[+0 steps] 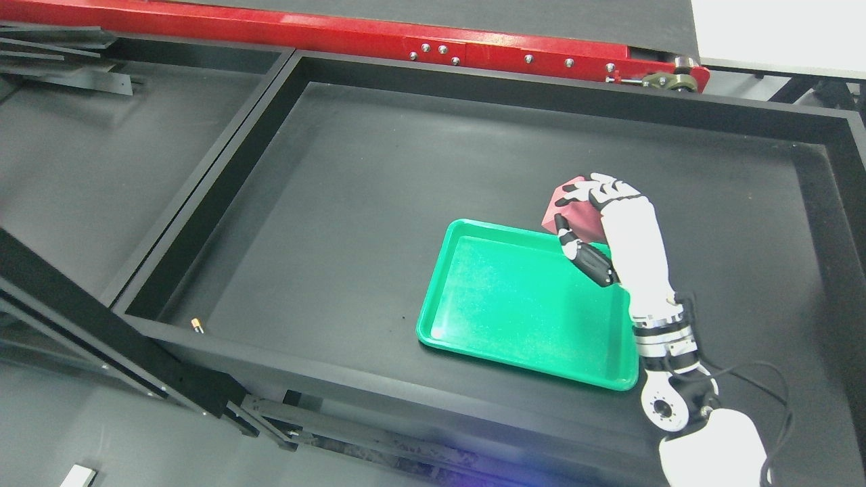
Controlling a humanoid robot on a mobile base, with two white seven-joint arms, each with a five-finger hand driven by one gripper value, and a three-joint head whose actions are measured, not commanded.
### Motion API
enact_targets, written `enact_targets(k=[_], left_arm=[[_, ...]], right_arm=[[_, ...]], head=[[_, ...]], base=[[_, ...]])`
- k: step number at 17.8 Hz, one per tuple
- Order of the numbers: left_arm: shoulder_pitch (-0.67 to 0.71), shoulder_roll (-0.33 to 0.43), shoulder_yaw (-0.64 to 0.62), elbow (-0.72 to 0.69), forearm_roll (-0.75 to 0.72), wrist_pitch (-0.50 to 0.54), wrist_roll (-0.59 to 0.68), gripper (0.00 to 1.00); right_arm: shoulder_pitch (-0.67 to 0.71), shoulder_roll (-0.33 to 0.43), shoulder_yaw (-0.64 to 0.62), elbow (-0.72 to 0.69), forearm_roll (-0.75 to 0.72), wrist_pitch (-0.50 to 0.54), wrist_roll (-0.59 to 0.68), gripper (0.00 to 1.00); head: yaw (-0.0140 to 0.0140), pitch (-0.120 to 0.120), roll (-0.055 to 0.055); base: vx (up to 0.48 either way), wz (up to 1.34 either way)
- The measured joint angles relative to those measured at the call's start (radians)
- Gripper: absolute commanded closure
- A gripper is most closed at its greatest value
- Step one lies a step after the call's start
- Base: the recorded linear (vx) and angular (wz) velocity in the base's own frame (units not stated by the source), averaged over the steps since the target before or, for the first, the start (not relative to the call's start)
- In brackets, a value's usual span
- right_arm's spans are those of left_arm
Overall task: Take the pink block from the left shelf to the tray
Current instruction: 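Lift the pink block up off the green tray with the right hand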
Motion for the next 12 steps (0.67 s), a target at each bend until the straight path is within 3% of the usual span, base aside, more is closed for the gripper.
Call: enact_targets(k=[12], left_arm=[[0.0,0.0,0.0,0.0,0.0,0.0,0.0,0.0]], right_arm=[[0.039,0.0,-0.037,-0.07,-0.091,-0.004,-0.008,0.96]], head=[[0.0,0.0,0.0]], base=[[-0.178,0.07]])
